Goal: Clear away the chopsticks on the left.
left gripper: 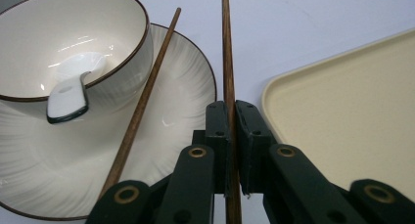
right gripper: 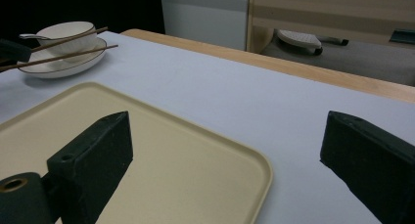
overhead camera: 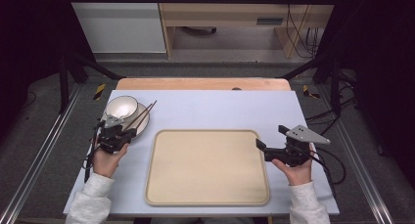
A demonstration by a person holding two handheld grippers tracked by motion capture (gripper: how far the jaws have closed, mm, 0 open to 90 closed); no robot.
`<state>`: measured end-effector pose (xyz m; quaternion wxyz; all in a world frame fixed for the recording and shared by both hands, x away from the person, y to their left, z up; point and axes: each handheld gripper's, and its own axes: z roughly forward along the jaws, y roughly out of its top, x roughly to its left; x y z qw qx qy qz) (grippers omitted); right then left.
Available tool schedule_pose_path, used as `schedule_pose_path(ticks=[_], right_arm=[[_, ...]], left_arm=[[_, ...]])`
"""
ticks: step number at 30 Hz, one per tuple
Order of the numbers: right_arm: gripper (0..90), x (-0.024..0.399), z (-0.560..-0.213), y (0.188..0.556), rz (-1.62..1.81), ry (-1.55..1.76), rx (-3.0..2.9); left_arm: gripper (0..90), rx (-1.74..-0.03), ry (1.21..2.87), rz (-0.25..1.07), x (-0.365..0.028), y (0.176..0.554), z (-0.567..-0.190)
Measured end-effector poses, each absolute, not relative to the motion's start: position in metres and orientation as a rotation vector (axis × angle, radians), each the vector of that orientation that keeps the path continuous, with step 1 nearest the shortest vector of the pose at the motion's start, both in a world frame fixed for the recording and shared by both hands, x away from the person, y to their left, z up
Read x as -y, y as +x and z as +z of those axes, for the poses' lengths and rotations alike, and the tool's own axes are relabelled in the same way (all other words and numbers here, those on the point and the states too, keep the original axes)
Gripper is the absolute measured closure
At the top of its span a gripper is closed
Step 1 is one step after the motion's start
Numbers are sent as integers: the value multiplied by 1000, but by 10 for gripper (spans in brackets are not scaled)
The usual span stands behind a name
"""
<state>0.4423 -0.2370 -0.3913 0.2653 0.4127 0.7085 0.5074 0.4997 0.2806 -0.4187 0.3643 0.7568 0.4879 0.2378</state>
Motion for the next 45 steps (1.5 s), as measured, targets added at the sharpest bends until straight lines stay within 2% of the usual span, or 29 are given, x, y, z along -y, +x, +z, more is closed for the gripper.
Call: schedule_pose_path(ticks=[23, 32, 45], right_arm=[[57, 240, -389, 440, 1368, 1131, -1887], [56, 239, -391, 441, 1364, 1126, -1898], [56, 238, -392, 442, 1363, 1125, -1909]], left_arm=[[846, -1341, 1819, 620, -229, 444, -408], [846, -1374, 1799, 687, -208, 418, -404], [846, -1430, 1686, 615, -192, 396, -426]])
